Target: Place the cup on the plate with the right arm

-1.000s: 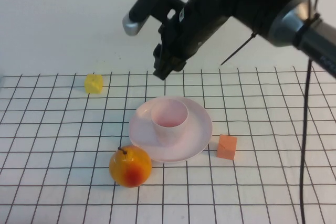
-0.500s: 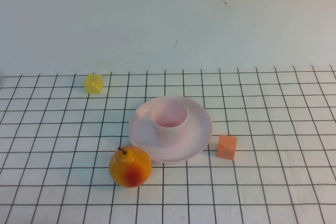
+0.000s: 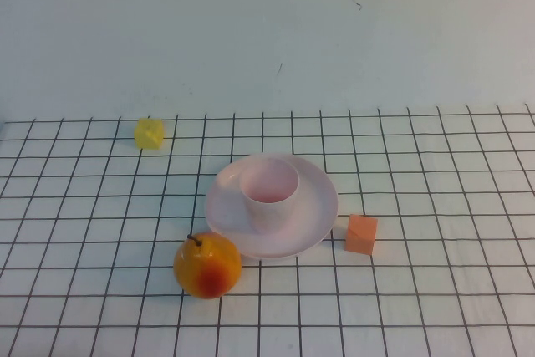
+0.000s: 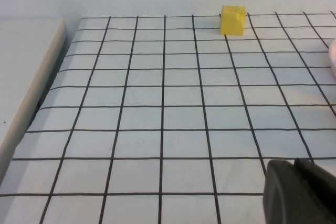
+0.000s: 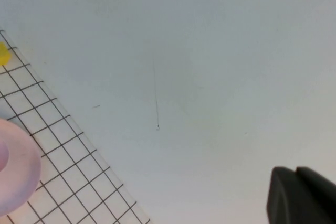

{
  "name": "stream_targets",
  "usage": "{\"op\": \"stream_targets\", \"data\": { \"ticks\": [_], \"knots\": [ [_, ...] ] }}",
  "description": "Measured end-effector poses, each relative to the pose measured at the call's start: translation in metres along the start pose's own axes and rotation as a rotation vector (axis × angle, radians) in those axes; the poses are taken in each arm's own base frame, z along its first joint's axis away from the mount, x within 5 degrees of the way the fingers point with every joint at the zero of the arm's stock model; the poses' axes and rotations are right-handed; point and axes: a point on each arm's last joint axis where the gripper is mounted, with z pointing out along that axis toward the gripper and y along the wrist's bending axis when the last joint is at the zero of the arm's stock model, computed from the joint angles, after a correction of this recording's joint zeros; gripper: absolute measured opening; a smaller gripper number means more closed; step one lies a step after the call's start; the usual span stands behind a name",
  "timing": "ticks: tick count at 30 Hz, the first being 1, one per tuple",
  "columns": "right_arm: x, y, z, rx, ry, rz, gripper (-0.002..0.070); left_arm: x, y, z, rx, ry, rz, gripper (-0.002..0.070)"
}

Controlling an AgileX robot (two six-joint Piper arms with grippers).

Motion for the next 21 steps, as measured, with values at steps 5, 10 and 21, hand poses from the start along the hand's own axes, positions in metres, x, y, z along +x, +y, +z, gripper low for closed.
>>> {"op": "stream_targets", "data": {
  "ticks": [5,10,21],
  "knots": [
    [-0.001,0.003,0.017,-0.002,0.038,-0.058,-0.0001,0.000,0.000,0.000,0.000,0.000,0.000,-0.0003],
    [0.004,0.007,0.027,-0.008,0.082,-0.074,-0.0001,0.000,0.000,0.000,0.000,0.000,0.000,-0.0003],
    [0.090,0.044,-0.046,0.001,-0.003,0.192,-0.0001,0.000,0.000,0.000,0.000,0.000,0.000,-0.0003]
  ]
}}
